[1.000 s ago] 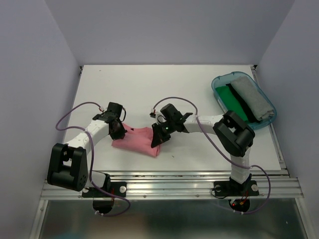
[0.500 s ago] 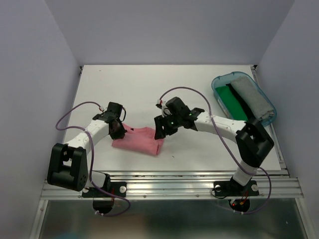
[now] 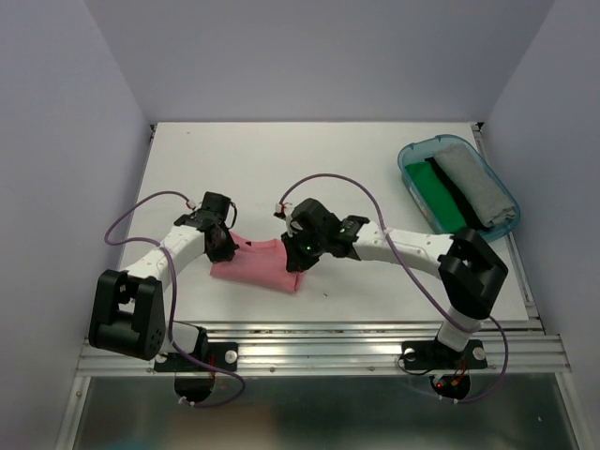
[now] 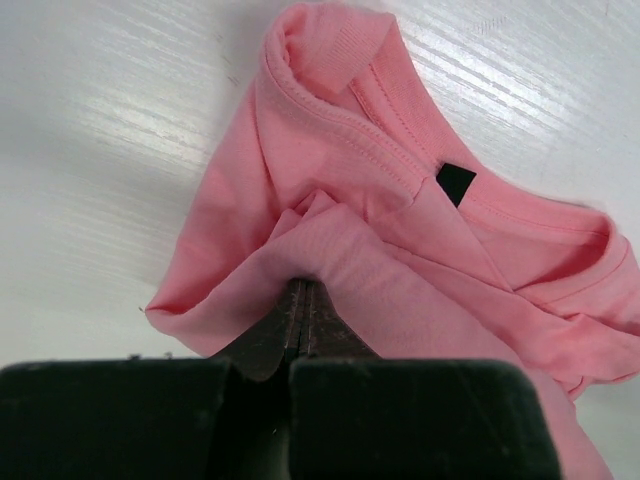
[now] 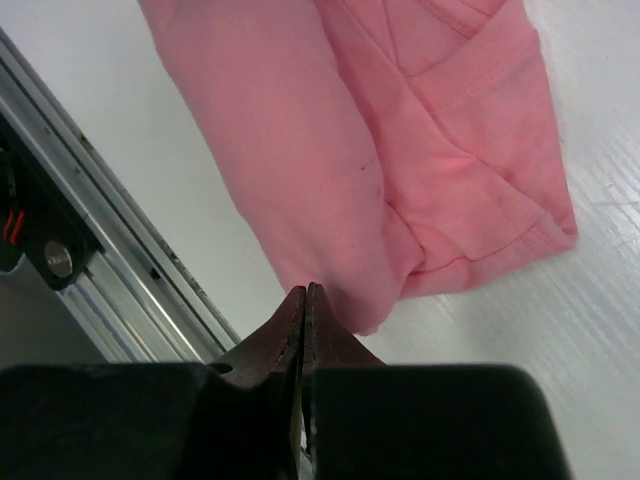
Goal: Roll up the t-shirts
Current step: Roll the T-shirt to the center of the board.
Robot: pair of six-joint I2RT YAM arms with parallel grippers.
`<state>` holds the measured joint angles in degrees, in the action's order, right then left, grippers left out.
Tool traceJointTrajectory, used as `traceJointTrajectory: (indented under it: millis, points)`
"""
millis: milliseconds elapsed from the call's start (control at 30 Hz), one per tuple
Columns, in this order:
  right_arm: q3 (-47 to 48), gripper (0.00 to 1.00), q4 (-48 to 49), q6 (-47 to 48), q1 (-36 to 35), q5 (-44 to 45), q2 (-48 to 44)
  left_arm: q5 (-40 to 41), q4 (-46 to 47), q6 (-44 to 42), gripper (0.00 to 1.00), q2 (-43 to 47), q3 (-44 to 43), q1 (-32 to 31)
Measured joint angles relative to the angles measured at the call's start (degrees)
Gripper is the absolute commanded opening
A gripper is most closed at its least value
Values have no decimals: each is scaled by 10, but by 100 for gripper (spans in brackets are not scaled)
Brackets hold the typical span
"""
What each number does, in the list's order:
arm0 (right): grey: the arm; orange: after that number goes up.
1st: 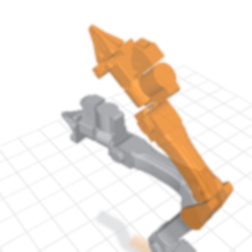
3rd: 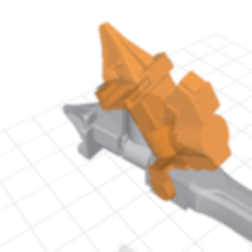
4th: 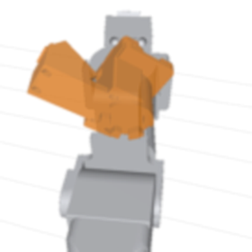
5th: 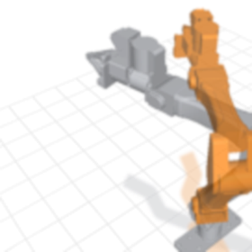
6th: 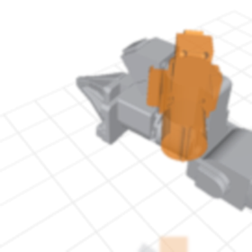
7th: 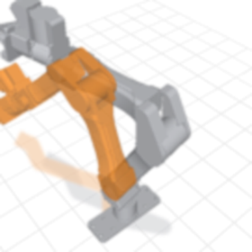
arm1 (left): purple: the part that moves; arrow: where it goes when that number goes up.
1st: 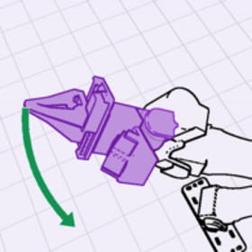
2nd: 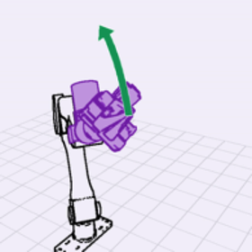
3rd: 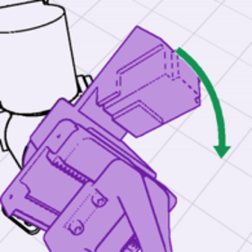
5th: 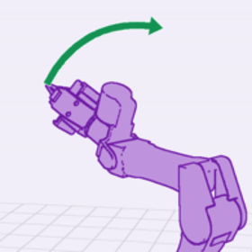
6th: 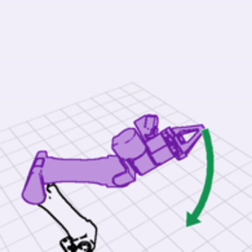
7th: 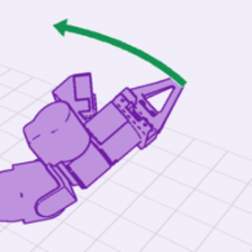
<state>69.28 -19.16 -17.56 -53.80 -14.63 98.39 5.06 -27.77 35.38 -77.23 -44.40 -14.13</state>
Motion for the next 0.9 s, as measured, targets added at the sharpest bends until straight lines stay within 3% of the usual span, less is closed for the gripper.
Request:
traceJointTrajectory:
  millis: [300,567,767,900]
  points:
    - [11,1,11,-13,1,40,86,0,-1,-4,0,0,-3,0]
    - [11,1,18,-19,2,48,93,6,-5,-20,0,2,-30,0]
    - [11,1,12,-13,1,58,74,1,-17,-38,9,52,-63,0]
    - [24,12,-5,-3,-7,75,54,12,-36,-48,10,73,-113,0]
